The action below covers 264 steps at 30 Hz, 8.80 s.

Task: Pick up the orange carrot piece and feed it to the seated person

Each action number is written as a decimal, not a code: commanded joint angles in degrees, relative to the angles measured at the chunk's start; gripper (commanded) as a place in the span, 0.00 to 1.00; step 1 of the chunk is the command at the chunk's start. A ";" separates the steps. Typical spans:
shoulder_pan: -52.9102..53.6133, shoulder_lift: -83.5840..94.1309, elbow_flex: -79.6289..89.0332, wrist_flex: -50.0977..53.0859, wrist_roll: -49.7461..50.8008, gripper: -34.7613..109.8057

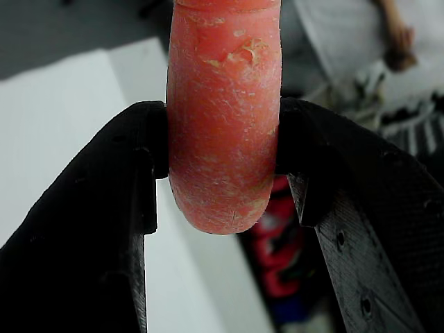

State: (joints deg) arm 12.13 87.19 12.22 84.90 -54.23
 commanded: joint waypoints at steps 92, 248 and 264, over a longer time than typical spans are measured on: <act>-11.51 -49.75 -30.94 -65.83 -16.70 0.22; -11.43 102.13 162.51 -64.69 62.67 0.22; -11.43 102.04 160.93 -39.90 60.03 0.22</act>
State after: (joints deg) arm 0.26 188.44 175.96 41.04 5.10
